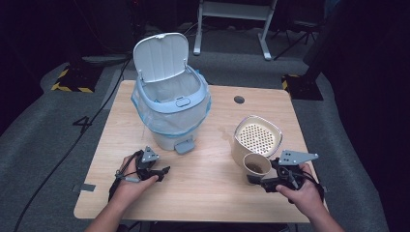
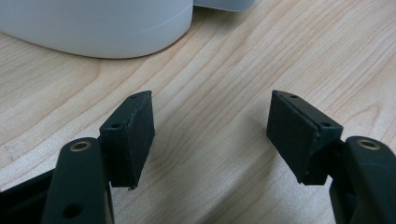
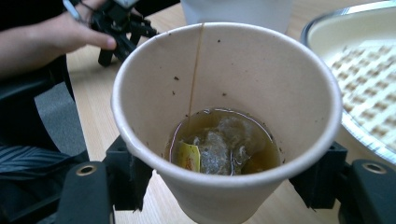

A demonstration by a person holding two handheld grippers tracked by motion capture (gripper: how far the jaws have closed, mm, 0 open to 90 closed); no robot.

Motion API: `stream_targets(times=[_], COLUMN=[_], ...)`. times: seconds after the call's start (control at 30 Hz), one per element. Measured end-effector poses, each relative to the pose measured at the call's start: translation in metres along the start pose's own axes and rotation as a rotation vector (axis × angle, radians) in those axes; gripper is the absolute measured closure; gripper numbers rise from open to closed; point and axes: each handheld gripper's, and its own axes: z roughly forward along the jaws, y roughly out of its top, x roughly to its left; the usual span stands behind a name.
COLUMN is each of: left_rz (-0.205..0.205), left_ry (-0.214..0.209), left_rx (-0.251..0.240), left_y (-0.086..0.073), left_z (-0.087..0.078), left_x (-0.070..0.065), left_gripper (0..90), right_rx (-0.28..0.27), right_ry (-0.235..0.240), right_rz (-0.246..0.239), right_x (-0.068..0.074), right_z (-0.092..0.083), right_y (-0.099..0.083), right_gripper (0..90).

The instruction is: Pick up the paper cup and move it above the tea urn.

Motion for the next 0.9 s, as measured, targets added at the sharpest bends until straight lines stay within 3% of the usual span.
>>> stream_targets(times=[0.4, 0.7, 0.9], left_rz=[-0.003, -0.005, -0.006], left_ry=[0.003, 0.004, 0.005], left_rx=[0.001, 0.002, 0.002], left_y=[0.001, 0.002, 0.002], left_z=[0.001, 0.002, 0.002], left_x=[0.0, 0.0, 0.0], left_gripper=[31.1, 29.8, 29.7], right_rx=[-0.044, -0.057, -0.073], right_ry=[-0.065, -0.126, -0.154], right_rz=[-0.053, -0.088, -0.071], right_x=[-0.013, -0.027, -0.041], right_z=[-0.026, -0.031, -0.033], right_y=[0.038, 0.056, 0.065], right_gripper=[32.2, 32.0, 32.1])
